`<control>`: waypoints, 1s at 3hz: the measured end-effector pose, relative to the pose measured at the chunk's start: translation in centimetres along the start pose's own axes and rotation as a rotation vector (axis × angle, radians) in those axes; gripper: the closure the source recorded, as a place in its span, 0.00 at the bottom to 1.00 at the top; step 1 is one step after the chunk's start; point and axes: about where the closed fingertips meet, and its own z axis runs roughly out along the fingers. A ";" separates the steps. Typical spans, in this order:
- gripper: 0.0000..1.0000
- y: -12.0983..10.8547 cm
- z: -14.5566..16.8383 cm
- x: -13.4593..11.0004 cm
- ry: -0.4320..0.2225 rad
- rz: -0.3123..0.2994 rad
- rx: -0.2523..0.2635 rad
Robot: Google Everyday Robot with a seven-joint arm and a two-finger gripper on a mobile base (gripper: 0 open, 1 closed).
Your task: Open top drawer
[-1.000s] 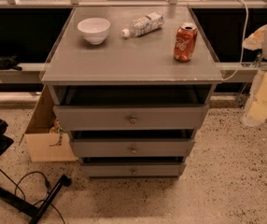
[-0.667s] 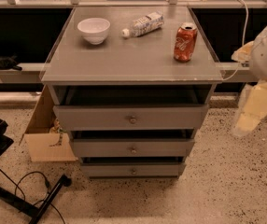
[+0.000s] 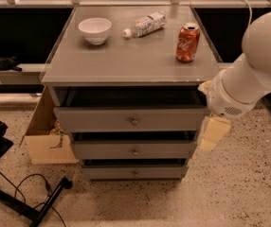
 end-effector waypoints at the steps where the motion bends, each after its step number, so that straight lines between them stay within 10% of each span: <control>1: 0.00 -1.6 5.1 -1.0 0.014 -0.041 0.005; 3: 0.00 -4.6 14.5 -2.6 0.105 -0.107 0.048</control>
Offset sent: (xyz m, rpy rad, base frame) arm 0.0987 0.0525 -0.1381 -0.1612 -0.0743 0.0622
